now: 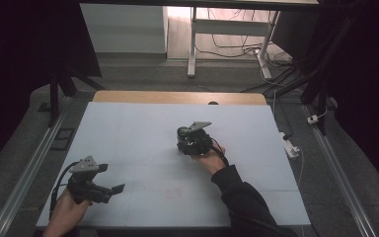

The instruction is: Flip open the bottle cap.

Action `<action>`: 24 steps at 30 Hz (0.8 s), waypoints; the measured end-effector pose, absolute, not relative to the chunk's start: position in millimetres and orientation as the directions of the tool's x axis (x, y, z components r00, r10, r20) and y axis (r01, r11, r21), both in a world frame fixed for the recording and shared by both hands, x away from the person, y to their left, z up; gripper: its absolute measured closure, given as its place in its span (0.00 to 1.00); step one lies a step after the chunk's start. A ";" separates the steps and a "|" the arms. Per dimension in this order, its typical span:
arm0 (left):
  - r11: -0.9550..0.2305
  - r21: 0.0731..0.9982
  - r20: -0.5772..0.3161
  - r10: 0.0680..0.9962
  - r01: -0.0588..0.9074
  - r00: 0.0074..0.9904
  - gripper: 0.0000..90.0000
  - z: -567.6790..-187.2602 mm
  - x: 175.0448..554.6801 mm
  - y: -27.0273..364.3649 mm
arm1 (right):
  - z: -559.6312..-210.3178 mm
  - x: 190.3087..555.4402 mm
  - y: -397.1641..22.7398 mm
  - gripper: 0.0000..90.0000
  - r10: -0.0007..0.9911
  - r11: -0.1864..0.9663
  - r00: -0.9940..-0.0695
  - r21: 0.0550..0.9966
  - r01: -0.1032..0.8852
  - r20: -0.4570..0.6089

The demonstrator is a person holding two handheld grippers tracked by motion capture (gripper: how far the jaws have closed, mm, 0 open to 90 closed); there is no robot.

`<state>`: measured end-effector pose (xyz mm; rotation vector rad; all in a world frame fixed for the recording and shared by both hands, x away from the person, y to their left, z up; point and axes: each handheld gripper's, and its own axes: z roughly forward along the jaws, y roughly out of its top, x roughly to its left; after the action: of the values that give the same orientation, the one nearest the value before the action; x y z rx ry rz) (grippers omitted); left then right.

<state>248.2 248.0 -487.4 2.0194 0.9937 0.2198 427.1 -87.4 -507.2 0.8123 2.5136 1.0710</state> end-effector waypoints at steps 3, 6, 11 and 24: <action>-0.329 0.757 -0.193 0.712 0.564 0.675 0.00 -486.7 253.8 243.9 | -507.2 427.2 -87.4 0.59 0.600 0.564 -0.799 0.731 0.384 -0.043; -0.333 0.761 -0.186 0.710 0.557 0.679 0.00 -485.1 261.6 237.8 | -507.1 427.2 -87.3 0.59 0.600 0.565 -0.799 0.730 0.384 -0.043; -0.333 0.767 -0.187 0.702 0.549 0.687 0.00 -480.5 275.8 224.6 | -507.1 427.1 -87.2 0.59 0.600 0.565 -0.799 0.730 0.384 -0.044; -0.371 0.770 -0.152 0.682 0.518 0.715 0.00 -474.6 309.3 201.7 | -507.0 427.2 -87.3 0.59 0.598 0.567 -0.800 0.729 0.383 -0.045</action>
<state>309.3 201.7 -474.6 2.0562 0.9124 0.2405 427.2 -87.3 -507.0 0.8088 2.5160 1.0689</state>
